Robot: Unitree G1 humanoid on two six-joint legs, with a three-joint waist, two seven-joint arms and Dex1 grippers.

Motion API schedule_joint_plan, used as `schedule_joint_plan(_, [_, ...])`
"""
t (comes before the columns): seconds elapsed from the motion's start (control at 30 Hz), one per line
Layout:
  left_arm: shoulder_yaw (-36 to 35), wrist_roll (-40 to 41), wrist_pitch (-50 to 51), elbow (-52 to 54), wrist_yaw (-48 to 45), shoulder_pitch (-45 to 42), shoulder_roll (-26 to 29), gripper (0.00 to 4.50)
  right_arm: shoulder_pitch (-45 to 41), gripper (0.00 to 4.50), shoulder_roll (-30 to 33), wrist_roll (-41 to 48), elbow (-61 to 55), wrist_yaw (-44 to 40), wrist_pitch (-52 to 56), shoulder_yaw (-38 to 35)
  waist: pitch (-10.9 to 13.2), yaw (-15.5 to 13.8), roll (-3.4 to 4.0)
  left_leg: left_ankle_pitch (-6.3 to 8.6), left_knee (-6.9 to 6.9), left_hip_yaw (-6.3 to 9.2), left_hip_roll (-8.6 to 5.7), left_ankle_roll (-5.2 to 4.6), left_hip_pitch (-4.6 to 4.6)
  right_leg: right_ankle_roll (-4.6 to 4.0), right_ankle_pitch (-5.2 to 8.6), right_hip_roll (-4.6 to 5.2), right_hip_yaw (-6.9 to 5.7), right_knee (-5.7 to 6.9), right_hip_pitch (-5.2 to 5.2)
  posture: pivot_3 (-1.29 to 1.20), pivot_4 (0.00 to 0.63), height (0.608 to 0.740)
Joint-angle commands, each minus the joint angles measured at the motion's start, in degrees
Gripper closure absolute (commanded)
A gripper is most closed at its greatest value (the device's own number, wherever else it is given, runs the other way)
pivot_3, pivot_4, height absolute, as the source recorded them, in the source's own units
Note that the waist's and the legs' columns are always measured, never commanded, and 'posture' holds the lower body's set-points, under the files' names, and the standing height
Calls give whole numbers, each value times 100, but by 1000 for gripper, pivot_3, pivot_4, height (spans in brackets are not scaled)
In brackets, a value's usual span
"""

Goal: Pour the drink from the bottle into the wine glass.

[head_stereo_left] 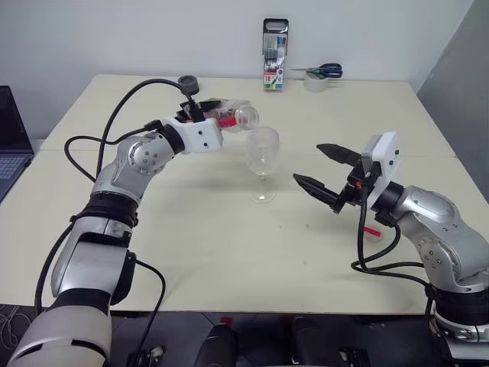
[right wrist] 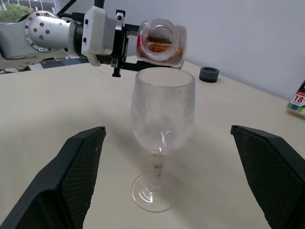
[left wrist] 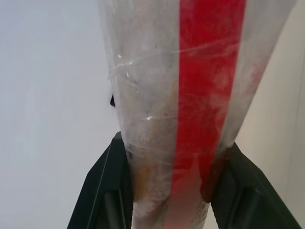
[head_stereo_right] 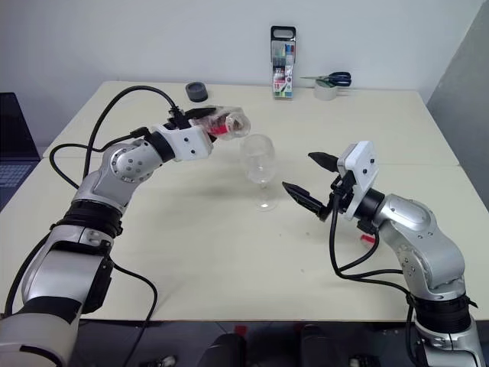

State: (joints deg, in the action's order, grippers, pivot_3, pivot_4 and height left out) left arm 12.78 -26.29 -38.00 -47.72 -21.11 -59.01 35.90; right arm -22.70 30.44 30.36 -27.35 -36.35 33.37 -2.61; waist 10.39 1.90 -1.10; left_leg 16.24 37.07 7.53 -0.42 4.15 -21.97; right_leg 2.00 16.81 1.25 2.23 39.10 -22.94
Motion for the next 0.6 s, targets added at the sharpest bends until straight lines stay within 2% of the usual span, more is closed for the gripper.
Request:
schedule_joint_plan(0.03, [8,-102,-248,-14,287,-377,106,2839,-26,0,-52,14,-271,0,-165,45,0,3,0,-3,0,-1,0,5,-3,0,0,0,1,1,-4,0,150,740])
schedule_joint_plan(0.6, [460,-1042,-846,-481,1332,-988,431,2839,217,0,-140,-212,-233,22,-461,211,0,11,0,-9,2,-10,-2,15,-16,0,0,1,8,15,-24,0,150,740])
